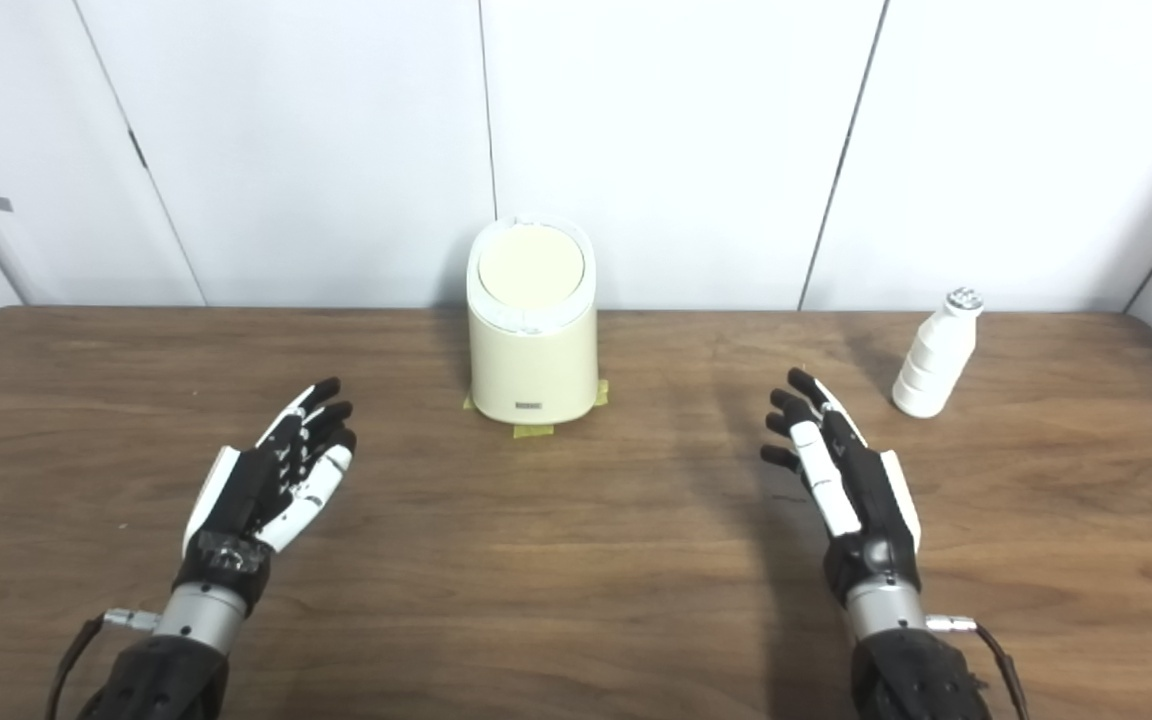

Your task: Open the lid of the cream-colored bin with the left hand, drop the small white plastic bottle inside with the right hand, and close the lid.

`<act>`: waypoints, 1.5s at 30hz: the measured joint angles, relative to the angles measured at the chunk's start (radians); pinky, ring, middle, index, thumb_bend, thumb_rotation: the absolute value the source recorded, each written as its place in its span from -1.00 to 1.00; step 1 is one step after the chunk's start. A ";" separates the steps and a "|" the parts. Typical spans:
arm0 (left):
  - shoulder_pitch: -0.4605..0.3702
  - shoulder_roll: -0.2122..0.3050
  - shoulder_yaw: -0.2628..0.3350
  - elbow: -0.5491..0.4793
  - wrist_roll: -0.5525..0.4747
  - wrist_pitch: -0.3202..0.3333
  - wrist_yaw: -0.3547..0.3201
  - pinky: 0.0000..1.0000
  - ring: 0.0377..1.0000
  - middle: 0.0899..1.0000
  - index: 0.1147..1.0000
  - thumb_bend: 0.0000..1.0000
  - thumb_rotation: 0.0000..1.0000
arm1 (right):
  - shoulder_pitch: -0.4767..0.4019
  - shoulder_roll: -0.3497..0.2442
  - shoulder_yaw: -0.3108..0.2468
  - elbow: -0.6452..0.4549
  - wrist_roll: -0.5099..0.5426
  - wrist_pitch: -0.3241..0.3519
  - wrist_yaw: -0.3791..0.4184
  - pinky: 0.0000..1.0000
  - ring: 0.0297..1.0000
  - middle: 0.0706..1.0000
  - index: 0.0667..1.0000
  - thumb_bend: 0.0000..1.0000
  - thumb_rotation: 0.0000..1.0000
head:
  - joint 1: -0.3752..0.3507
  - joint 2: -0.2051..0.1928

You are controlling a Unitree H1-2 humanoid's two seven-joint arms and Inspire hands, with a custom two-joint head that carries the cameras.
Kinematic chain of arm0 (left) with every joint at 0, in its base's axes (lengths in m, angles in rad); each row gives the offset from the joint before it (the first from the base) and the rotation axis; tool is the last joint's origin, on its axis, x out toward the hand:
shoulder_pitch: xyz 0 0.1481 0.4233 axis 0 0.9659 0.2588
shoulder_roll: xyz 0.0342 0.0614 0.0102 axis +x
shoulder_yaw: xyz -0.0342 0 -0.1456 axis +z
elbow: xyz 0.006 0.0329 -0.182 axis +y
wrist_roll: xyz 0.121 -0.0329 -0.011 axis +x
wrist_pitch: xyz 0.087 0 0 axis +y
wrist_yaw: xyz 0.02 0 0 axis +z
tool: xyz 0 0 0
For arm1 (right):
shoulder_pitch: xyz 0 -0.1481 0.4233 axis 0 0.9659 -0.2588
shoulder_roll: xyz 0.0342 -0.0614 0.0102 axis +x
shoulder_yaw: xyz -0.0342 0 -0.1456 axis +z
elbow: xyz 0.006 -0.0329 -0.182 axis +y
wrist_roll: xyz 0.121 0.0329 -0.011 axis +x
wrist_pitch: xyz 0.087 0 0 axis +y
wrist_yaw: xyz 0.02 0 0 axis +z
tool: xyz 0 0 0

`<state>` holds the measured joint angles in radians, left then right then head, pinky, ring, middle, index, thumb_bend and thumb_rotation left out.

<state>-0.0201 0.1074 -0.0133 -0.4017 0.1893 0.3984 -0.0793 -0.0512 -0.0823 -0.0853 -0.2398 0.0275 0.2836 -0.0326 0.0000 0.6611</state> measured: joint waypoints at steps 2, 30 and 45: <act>0.000 0.000 0.000 0.000 0.000 0.000 0.000 0.77 0.82 0.78 0.91 -0.45 0.04 | 0.000 0.000 0.000 0.000 0.000 0.000 0.000 0.47 0.66 0.68 0.74 -0.15 0.57 | -0.002 0.000; 0.000 -0.001 0.000 0.000 0.000 0.008 0.003 0.61 0.73 0.72 0.83 -0.22 -0.14 | 0.000 0.007 0.000 0.001 0.003 0.000 0.000 0.48 0.67 0.69 0.74 -0.14 0.55 | -0.001 -0.011; -0.252 0.006 0.054 0.005 0.063 0.072 0.023 0.55 0.69 0.72 0.81 0.50 -0.52 | 0.002 0.038 0.010 0.000 0.003 0.000 -0.003 0.49 0.66 0.68 0.74 -0.18 0.53 | -0.003 -0.032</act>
<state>-0.2724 0.1133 0.0404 -0.3971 0.2518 0.4706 -0.0559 -0.0492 -0.0440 -0.0748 -0.2398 0.0305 0.2832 -0.0359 -0.0031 0.6289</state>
